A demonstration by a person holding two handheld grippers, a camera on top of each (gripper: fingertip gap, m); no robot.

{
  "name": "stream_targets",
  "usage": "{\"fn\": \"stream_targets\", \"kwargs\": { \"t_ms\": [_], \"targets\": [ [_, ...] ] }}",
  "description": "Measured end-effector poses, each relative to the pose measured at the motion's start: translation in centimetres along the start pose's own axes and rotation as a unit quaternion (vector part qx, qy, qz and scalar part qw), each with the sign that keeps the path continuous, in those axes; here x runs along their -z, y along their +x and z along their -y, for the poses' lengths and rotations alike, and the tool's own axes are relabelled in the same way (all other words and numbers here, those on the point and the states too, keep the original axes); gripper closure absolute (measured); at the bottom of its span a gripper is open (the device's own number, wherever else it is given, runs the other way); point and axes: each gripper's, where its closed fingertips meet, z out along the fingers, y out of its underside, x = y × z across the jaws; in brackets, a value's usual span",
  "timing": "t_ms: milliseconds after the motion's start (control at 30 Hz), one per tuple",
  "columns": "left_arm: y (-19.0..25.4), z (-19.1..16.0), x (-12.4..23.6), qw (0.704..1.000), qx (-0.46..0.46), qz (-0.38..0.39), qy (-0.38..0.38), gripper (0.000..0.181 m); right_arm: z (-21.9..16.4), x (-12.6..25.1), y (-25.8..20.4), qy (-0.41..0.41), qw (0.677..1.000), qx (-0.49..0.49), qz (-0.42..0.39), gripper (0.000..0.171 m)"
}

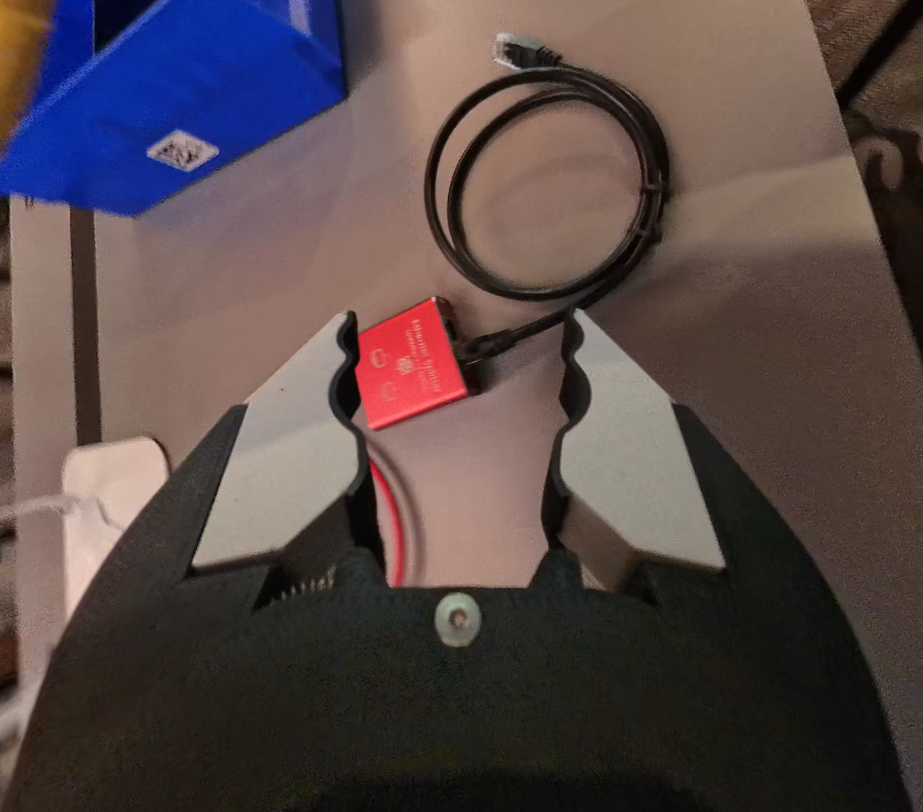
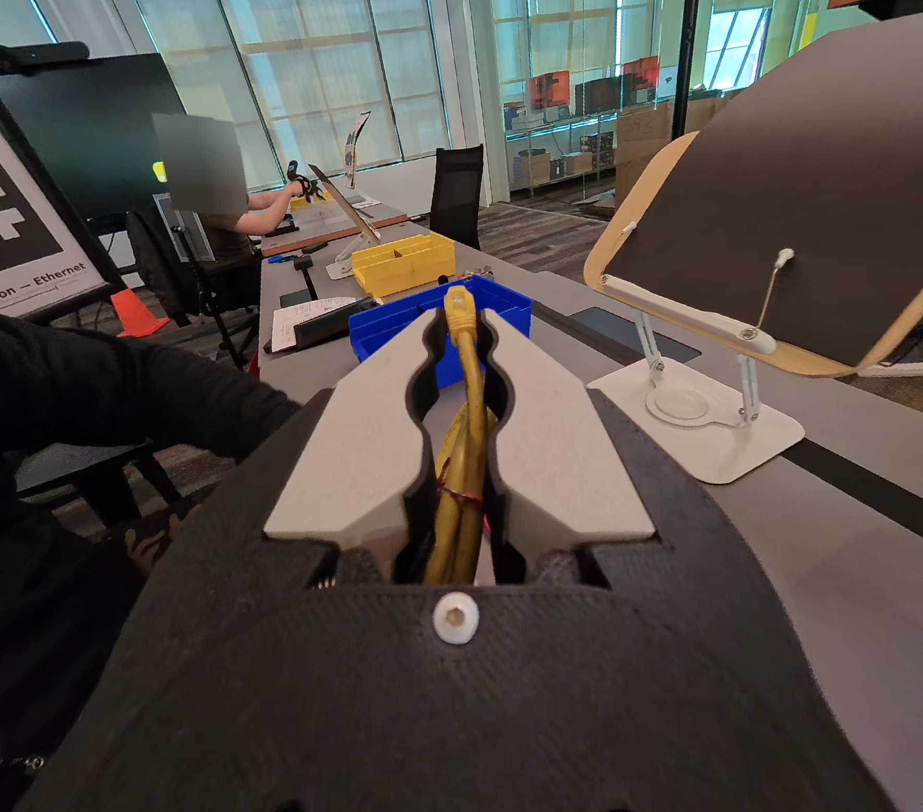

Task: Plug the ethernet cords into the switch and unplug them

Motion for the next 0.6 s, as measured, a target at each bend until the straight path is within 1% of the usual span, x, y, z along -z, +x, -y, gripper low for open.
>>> {"fn": "stream_targets", "kwargs": {
  "t_ms": [33, 67, 133, 167, 233, 300, 333, 400, 467, 567, 600],
  "targets": [
    [-1.0, -0.3, 0.3, 0.999, -0.029, -0.013, -0.002, 0.103, 0.2, 0.4, 0.2, 0.004, 1.000, -0.001, -0.001, 0.161],
    [-2.1, -0.8, 0.3, 0.998, -0.057, -0.019, -0.013, 0.099, 0.4, 0.8, 0.3, 0.007, 1.000, -0.001, -0.001, 0.161],
    [-2.9, -2.0, -0.2, 0.992, -0.108, -0.059, -0.040, 0.101, 0.4, 1.5, 0.3, 0.006, 1.000, 0.002, 0.007, 0.161],
    [-3.1, -2.6, -0.7, 0.986, -0.134, -0.075, -0.062, 0.096, 0.1, 1.9, 0.3, -0.002, 1.000, 0.007, 0.009, 0.161],
    [-3.0, -3.4, -1.6, 0.970, -0.204, -0.102, -0.090, 0.092, -0.7, 2.5, 0.6, -0.021, 1.000, 0.022, 0.007, 0.161],
    [-3.0, -4.3, -2.5, 0.952, -0.256, -0.119, -0.119, 0.084, -0.9, 3.2, 0.4, -0.023, 0.998, 0.049, 0.014, 0.161],
    [-2.8, -4.8, -2.9, 0.943, -0.275, -0.134, -0.131, 0.083, -0.8, 3.5, 0.0, -0.019, 0.997, 0.070, 0.022, 0.161],
    [-2.3, -5.6, -3.6, 0.931, -0.292, -0.159, -0.148, 0.084, -0.8, 3.8, -0.6, -0.020, 0.995, 0.098, 0.030, 0.161],
    [-1.7, -7.0, -4.0, 0.920, -0.298, -0.187, -0.173, 0.091, -1.1, 3.9, -0.7, -0.026, 0.993, 0.112, 0.032, 0.161],
    [-2.3, -6.3, -4.4, 0.933, -0.267, -0.182, -0.159, 0.112, -1.1, 4.0, -1.0, -0.020, 0.992, 0.120, 0.042, 0.161],
    [-2.5, -6.3, -4.5, 0.937, -0.251, -0.182, -0.162, 0.112, -1.2, 4.0, -0.9, -0.021, 0.992, 0.120, 0.043, 0.161]
  ]
}}
